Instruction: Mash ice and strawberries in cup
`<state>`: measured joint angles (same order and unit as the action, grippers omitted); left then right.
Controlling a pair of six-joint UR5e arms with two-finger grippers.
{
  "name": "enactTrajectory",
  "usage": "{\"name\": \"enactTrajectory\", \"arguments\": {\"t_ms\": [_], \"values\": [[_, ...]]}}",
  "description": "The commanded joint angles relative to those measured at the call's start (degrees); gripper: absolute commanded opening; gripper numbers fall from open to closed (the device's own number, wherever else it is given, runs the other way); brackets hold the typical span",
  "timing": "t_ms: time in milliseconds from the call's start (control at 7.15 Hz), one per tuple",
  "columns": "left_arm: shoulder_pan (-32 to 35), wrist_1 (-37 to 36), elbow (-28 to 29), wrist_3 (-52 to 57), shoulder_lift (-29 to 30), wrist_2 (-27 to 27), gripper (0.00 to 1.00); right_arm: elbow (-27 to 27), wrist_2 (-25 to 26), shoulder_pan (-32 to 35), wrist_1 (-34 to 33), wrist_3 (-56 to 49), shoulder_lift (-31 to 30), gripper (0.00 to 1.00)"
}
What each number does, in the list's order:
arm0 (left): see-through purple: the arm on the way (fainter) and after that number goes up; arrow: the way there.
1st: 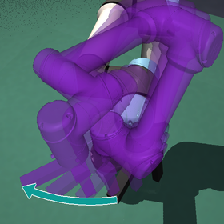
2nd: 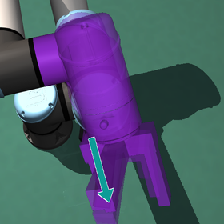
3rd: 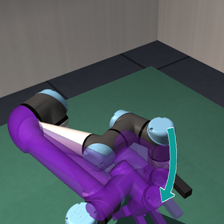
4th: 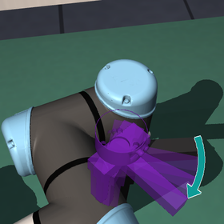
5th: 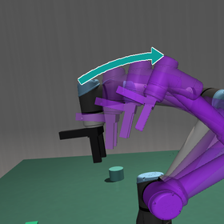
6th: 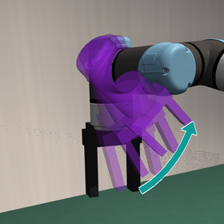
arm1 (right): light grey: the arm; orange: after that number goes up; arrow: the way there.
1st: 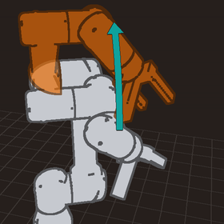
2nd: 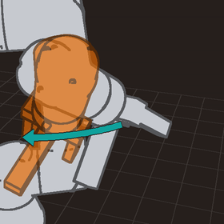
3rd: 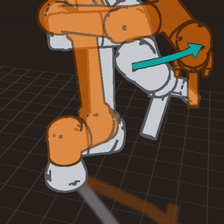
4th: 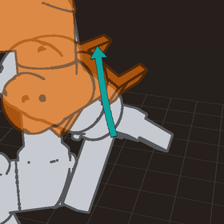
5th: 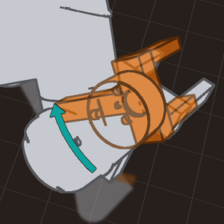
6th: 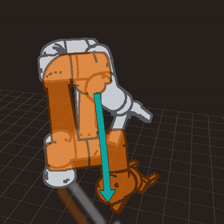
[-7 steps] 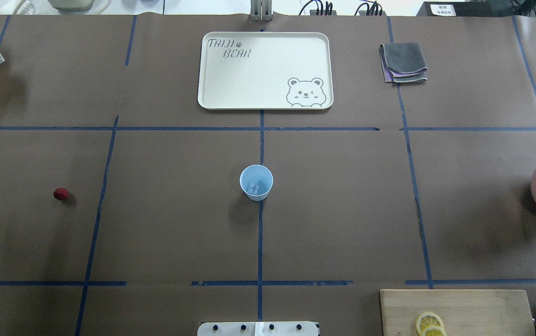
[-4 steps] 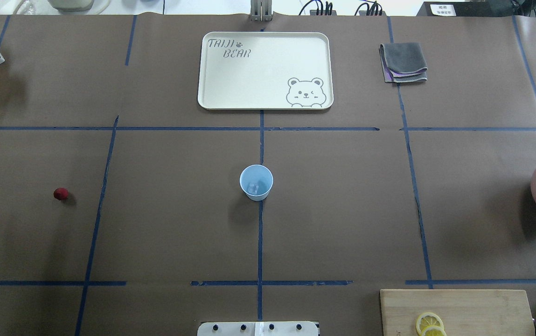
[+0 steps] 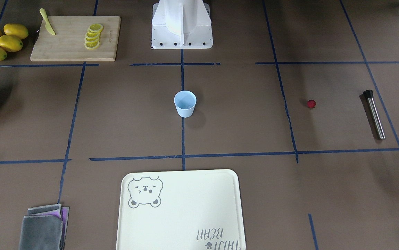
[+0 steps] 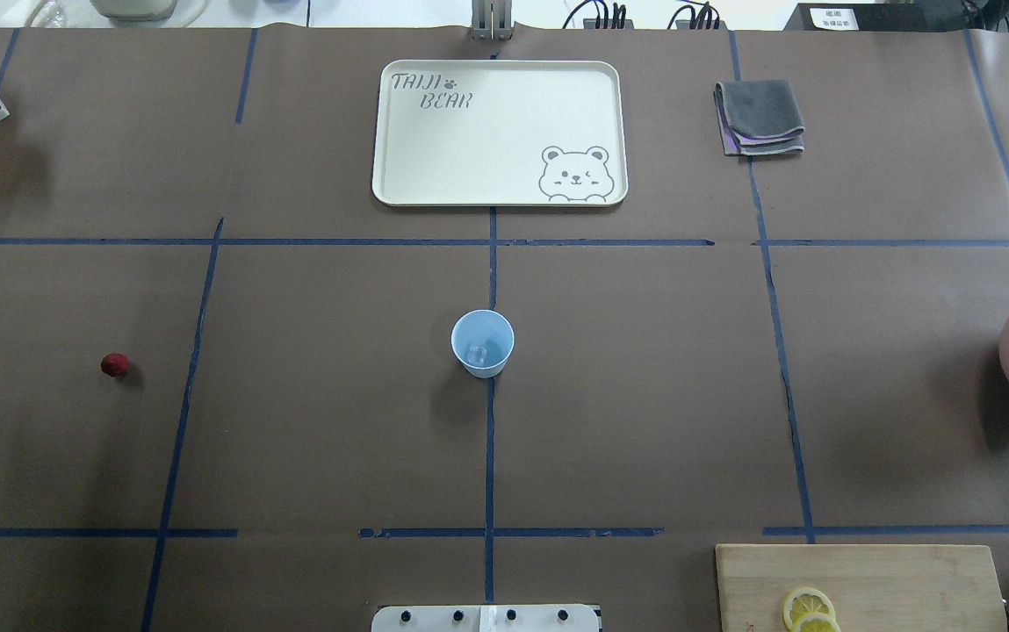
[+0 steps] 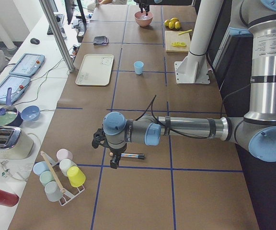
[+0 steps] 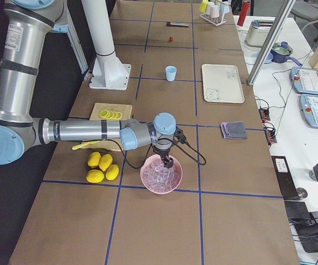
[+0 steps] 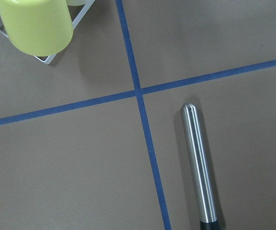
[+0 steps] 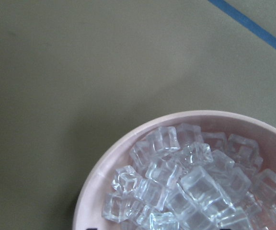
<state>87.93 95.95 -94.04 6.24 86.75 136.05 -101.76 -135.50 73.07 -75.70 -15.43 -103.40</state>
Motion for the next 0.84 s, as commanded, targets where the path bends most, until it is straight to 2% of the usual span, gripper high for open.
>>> {"name": "enactTrajectory", "arguments": {"t_ms": [0, 280, 699], "values": [[0.05, -0.06, -0.01, 0.00, 0.00, 0.00, 1.00, 1.21, 0.24, -0.21, -0.15, 0.49, 0.39, 0.86], [0.05, -0.06, -0.09, 0.00, 0.00, 0.00, 1.00, 1.12, 0.24, -0.82, -0.33, 0.76, 0.39, 0.80], [-0.04, 0.02, -0.09, 0.00, 0.00, 0.00, 1.00, 1.30, 2.07, -3.19, -0.94, 0.84, 0.12, 0.78]]}}
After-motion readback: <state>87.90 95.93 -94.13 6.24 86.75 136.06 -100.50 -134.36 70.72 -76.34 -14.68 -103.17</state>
